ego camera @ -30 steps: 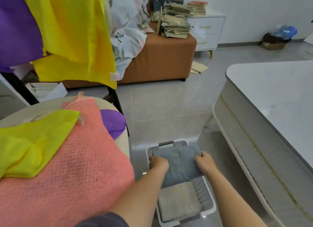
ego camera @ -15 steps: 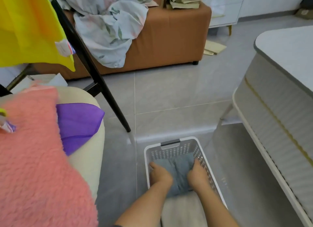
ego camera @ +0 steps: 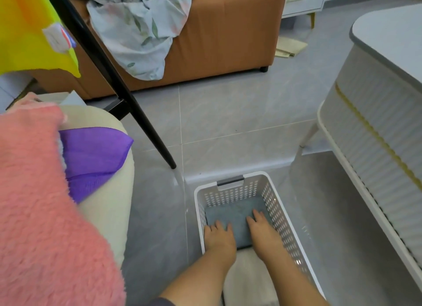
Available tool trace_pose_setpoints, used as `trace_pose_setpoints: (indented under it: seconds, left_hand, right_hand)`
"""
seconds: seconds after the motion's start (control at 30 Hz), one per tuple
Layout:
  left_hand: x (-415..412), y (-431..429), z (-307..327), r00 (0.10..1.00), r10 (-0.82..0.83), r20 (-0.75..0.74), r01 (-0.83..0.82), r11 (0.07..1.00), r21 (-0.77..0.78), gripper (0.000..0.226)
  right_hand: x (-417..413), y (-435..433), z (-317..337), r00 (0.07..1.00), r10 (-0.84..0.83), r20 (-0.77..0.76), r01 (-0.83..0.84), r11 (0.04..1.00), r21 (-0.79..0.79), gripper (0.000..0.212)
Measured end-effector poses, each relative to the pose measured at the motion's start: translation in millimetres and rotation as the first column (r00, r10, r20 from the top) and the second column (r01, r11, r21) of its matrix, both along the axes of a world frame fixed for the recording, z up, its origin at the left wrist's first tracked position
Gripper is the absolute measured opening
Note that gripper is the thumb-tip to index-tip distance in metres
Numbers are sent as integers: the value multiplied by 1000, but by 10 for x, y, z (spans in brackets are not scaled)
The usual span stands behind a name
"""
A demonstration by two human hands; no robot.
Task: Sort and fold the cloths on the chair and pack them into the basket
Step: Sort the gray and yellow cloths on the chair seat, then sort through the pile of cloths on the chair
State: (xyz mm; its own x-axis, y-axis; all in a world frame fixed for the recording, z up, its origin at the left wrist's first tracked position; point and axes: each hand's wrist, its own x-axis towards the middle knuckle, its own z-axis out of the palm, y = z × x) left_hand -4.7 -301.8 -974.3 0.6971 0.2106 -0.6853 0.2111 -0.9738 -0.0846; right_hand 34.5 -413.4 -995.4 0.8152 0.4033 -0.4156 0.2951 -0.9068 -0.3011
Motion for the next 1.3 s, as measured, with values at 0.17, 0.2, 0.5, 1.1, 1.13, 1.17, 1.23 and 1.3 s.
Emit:
trace_pose_setpoints:
  seconds: [0.17, 0.2, 0.5, 1.1, 1.13, 1.17, 1.23, 1.3]
  left_hand:
    - [64, -48, 204, 999, -23, -43, 26, 997, 76, 69]
    - [75, -69, 294, 999, -15, -35, 18, 996, 90, 69]
    - [106, -144, 1841, 960, 40, 277, -75, 990, 118, 48]
    - [-1912, 2825, 3676, 484, 154, 862, -39, 987, -154, 49]
    - [-1978, 2921, 3605, 497, 200, 845, -43, 978, -206, 48]
    - [-2036, 2997, 3520, 517, 236, 823, -38, 967, -253, 49]
    - [-2108, 3110, 3337, 567, 270, 779, -21, 949, -314, 53]
    - [-2118, 3199, 3238, 565, 247, 787, 5, 953, -302, 50]
  right_hand:
    - [24, -26, 98, 998, -22, -55, 25, 998, 51, 61]
    - [20, -12, 176, 997, -59, -46, 63, 993, 100, 58]
    - [-108, 152, 1675, 933, -323, 159, 232, 878, 420, 48]
    - [-1526, 2559, 3676, 930, -107, 350, -145, 770, 622, 38]
    - [-1566, 2630, 3641, 919, -116, 376, -147, 784, 603, 37]
    - [-1598, 2681, 3602, 900, -126, 417, -154, 803, 576, 35]
    - [-1641, 2753, 3515, 865, -124, 487, -180, 828, 531, 33]
    - [-1627, 2786, 3456, 854, -138, 501, -185, 819, 543, 25]
